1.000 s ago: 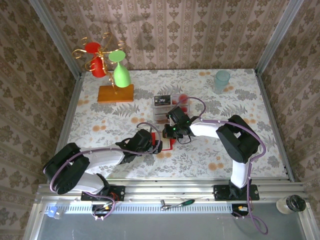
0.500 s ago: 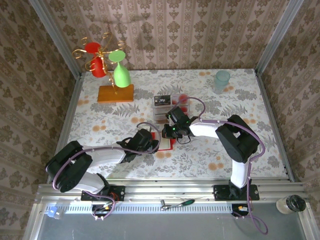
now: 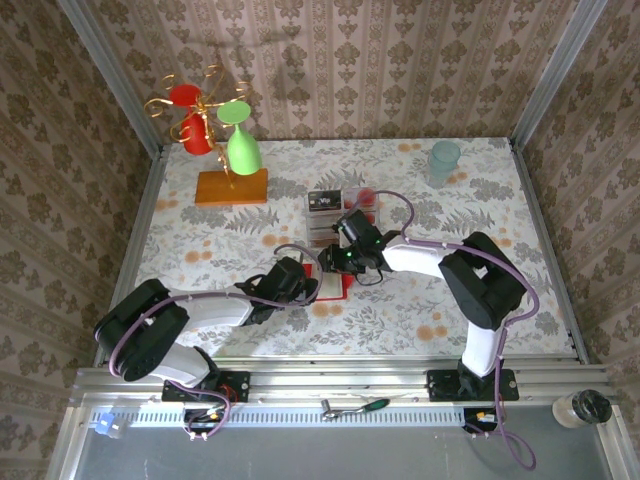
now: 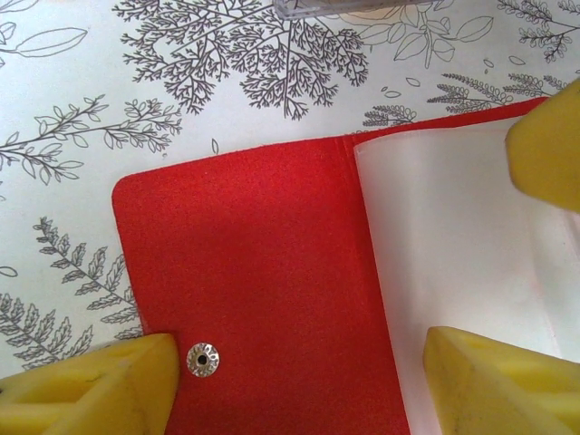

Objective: Put the credit cards into the card holder
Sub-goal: Turn over the card slot in the card holder.

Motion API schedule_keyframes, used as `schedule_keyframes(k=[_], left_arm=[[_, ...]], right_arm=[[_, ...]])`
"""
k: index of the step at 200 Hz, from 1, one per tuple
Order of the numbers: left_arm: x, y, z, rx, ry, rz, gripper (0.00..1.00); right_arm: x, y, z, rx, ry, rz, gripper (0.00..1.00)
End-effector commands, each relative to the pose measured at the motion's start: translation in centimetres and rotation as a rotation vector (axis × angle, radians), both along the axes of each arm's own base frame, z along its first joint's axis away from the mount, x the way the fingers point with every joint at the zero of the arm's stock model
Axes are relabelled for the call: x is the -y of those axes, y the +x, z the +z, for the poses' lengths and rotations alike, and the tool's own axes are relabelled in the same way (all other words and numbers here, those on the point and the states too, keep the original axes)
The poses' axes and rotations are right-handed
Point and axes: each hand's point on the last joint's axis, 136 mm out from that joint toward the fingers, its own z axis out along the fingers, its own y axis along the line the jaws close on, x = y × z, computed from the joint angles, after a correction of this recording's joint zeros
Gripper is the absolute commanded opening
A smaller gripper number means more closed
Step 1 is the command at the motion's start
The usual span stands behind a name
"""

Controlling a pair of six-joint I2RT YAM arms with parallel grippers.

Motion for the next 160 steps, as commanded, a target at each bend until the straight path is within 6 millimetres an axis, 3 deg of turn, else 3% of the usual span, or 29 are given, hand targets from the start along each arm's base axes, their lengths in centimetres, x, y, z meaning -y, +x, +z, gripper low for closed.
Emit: schedule_keyframes(k=[1, 54, 101, 125, 160], left_arm=[[0.0, -1.8, -2.4, -0.101, 0.017, -0.038, 0.73], [0.1, -1.8, -2.4, -0.101, 0.015, -0.038, 0.72], [0.2, -1.7, -1.8, -0.09, 0.0, -0.04, 0.73], [0.4, -1.5, -0.5, -0.066, -0.028, -0.039, 0.78], [-0.4, -0.5, 3.9, 0.022, -0.136, 0.012, 0.95]], right_arm=[[0.6, -0.2, 0.4, -0.005, 0.002, -0.021, 0.5], [0.2, -0.5, -1.1, -0.045, 0.022, -0.027, 0.52], [-1.2, -0.5, 0.1, -0.054, 0.099, 0.009, 0.52], [-2.3, -0.8, 1.3, -0.07, 0.177, 0.023, 0.52], [-3.3, -1.3, 2.9, -0.077, 0.244, 0.016, 0.52]])
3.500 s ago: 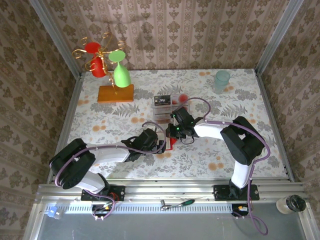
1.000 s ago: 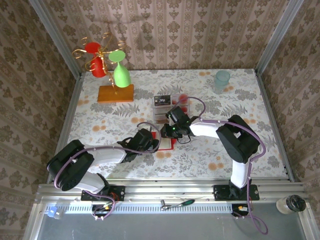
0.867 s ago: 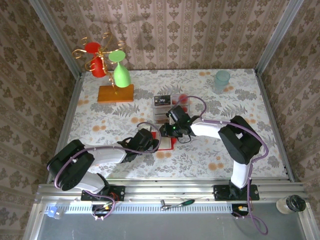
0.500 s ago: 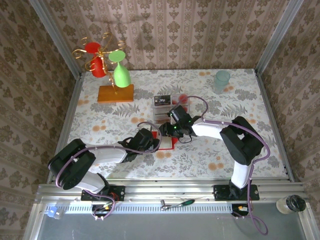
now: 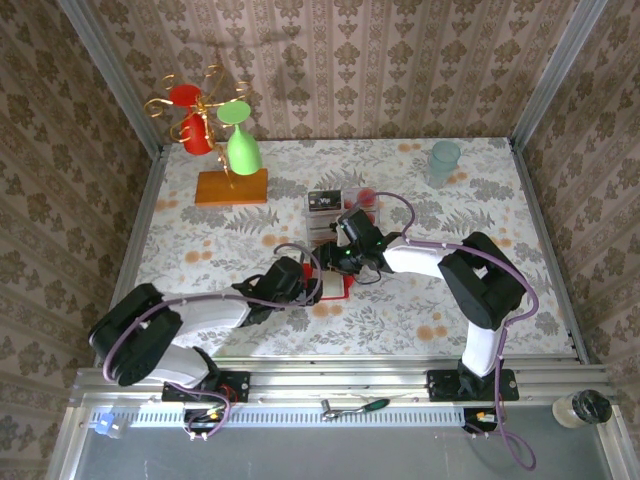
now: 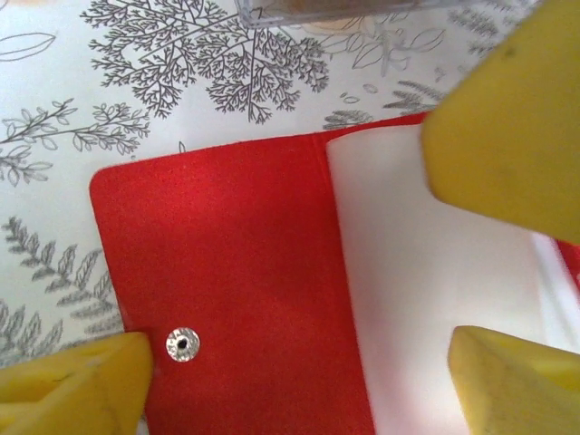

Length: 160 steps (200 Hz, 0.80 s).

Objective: Put the credit cards into the card holder
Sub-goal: Turn over the card slot in the card holder.

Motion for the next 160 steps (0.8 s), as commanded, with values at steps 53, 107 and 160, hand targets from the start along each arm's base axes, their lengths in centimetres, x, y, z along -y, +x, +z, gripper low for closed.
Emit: schedule_keyframes(k=[53, 107, 160], left_arm=[[-4.7, 1.0, 5.9, 0.093, -0.173, 0.149, 1.0], [-7.4, 1.1, 7.1, 0.116, -0.194, 0.221, 1.0], [-8.4, 0.7, 6.9, 0.111, -0.209, 0.252, 1.0]], right_arm=[[-3.5, -2.1, 1.6, -0.015, 0.055, 0.05, 0.56], [-5.7, -2.3, -1.2, -0.037, 0.02, 0.053, 0.56], [-5.7, -2.7, -3.6, -0.078, -0.009, 0.055, 0.56]])
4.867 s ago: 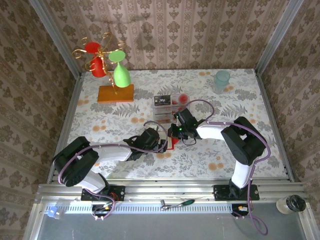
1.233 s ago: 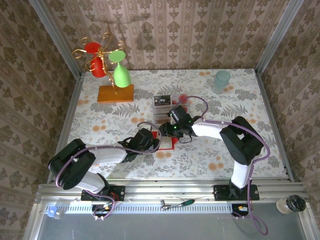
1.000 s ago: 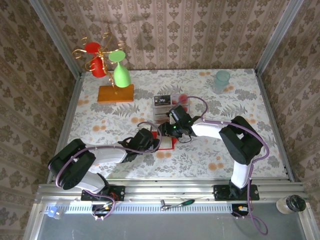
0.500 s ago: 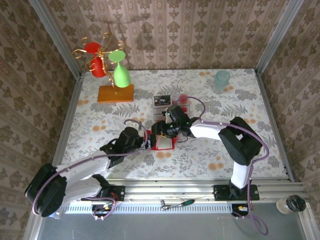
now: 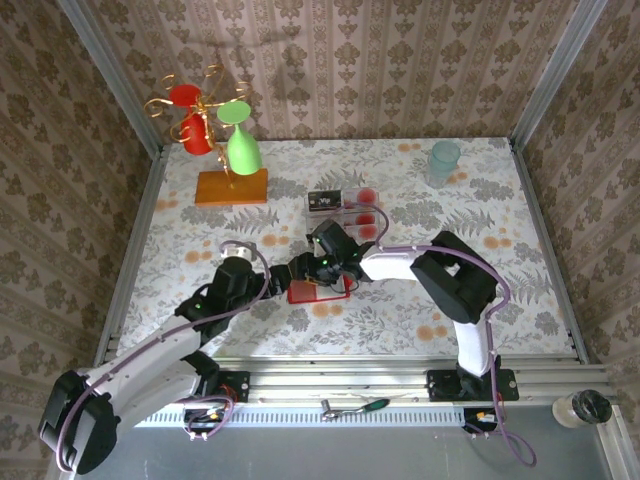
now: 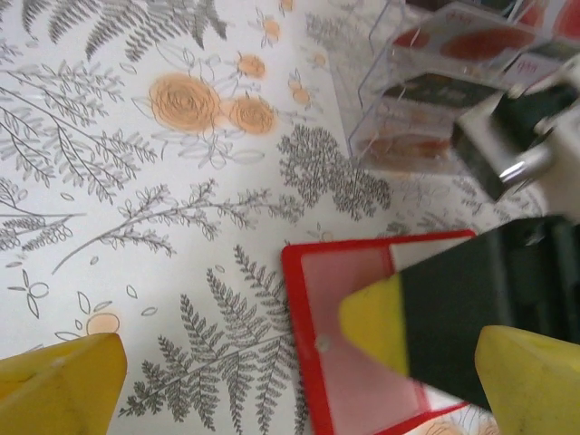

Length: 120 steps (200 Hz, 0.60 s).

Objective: Put the credit cards into the card holder
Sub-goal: Turn over the card slot in the card holder.

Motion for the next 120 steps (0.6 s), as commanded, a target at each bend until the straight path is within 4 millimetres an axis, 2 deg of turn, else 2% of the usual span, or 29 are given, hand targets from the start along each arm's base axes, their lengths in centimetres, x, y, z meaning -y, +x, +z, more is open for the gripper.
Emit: schedule_keyframes(k=[1, 25, 59, 89, 120], left_arm=[[-0.4, 0.2, 0.2, 0.008, -0.022, 0.035, 1.0], [-0.5, 0.1, -0.1, -0.002, -0.02, 0.038, 1.0], [-0.4, 0.1, -0.3, -0.011, -0.012, 0.034, 1.0], [0.1, 0.4, -0.1, -0.016, -0.005, 0.016, 1.0], [0.9, 1.0, 0.4, -0.013, 0.008, -0.015, 1.0]], right_arm=[[0.4, -0.8, -1.5, -0.044, -0.043, 0.006, 0.56], [0.3, -1.2, -0.8, -0.04, -0.025, 0.031, 0.56], [1.0, -1.2, 2.8, 0.019, 0.011, 0.031, 0.56], [3.3, -0.7, 4.7, 0.063, 0.001, 0.005, 0.56], [7.7, -0.1, 5.5, 0.121, -0.085, -0.043, 0.56]])
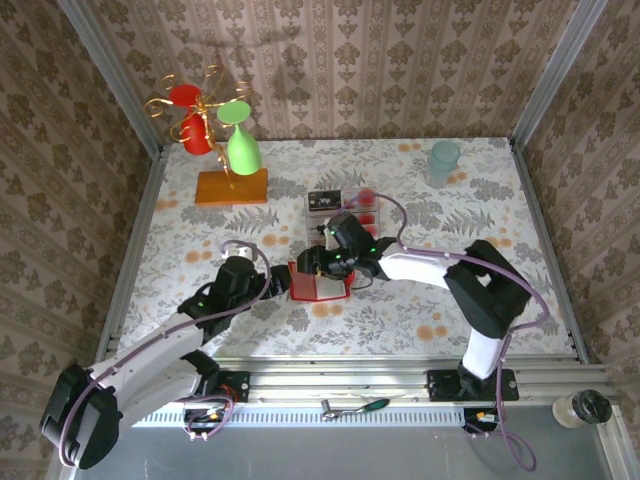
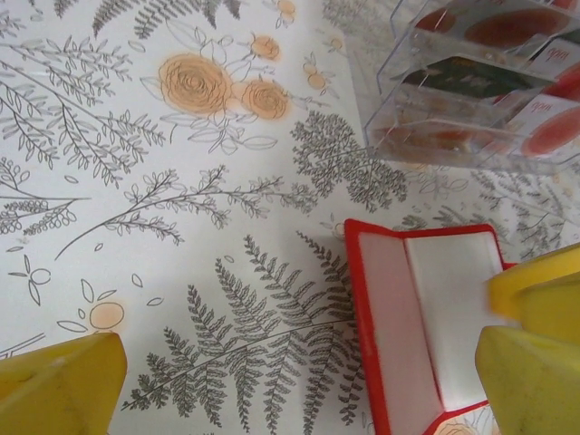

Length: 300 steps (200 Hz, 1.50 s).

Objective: Put the credit cards into the card holder
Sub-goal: Turn over the card slot in the card holder, then move the card holder to the bottom-center of the table.

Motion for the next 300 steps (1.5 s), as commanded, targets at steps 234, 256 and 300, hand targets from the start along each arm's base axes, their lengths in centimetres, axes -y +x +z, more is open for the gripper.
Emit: schedule_keyframes(k=[234, 256, 300], left_arm=[[7.0, 1.7, -2.7, -0.077, 0.213, -0.176, 1.0], [6.7, 1.2, -4.1, -0.101, 0.262, -0.177, 1.0], [5.9, 0.7, -5.3, -0.112, 0.268, -0.155, 1.0]], right_arm=[[14.4, -1.5, -4.8, 0.052, -0.443, -0.166, 0.03], [14.6, -1.8, -4.3, 0.056, -0.434, -0.172, 0.23], [14.8, 0.8, 1.0, 0.205, -0.465, -0.161, 0.5]])
